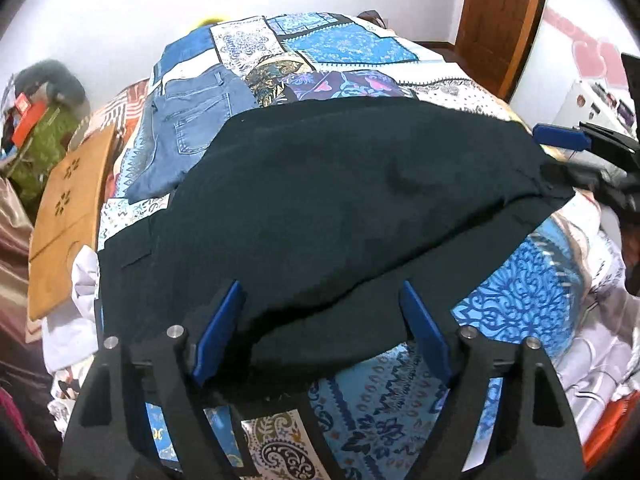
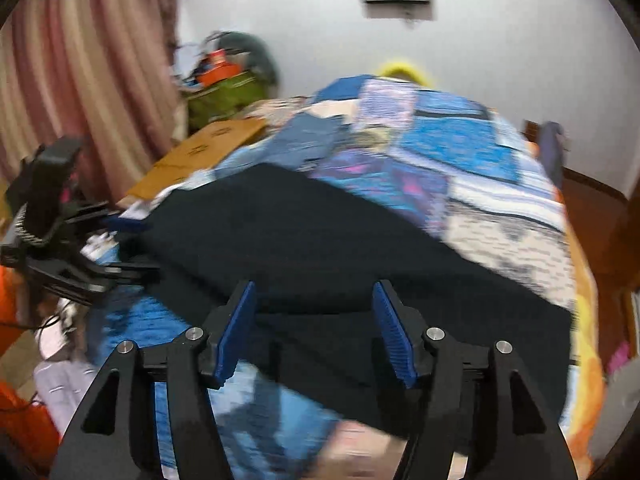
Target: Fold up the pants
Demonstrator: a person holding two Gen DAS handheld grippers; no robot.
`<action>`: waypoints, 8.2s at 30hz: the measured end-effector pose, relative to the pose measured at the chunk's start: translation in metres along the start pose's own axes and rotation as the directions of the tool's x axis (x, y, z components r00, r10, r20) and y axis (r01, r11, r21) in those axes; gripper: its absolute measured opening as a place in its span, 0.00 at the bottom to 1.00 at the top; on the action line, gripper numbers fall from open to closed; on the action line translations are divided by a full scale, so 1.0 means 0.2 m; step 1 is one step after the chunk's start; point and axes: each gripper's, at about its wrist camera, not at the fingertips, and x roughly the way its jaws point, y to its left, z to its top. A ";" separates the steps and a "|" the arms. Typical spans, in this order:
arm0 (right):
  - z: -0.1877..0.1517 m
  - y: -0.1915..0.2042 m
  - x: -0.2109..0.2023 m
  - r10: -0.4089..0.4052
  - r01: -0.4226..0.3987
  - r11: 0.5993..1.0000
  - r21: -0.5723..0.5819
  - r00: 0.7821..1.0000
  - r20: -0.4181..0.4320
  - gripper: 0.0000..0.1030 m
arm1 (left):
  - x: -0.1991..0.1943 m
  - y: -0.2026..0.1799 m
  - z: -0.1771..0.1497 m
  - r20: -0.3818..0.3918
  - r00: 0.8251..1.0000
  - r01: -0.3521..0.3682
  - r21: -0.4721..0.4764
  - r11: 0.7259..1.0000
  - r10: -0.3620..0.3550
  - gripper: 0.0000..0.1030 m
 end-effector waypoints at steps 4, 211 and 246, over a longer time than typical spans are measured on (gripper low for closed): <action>-0.01 0.11 0.16 0.001 -0.006 0.997 -0.073 0.998 -0.069 0.58 | 0.02 0.02 0.00 0.016 1.000 -0.021 0.008 1.000 0.021 0.77; -0.80 -0.78 -0.38 -0.290 0.210 0.598 0.773 0.956 -0.035 0.67 | 0.26 -0.44 0.45 -0.060 0.992 0.117 0.055 0.992 -0.114 0.59; -0.06 -0.53 -0.53 -0.261 0.023 0.826 0.564 0.901 0.346 0.10 | -0.11 -0.22 0.47 0.187 0.981 0.052 -0.009 0.999 -0.049 0.77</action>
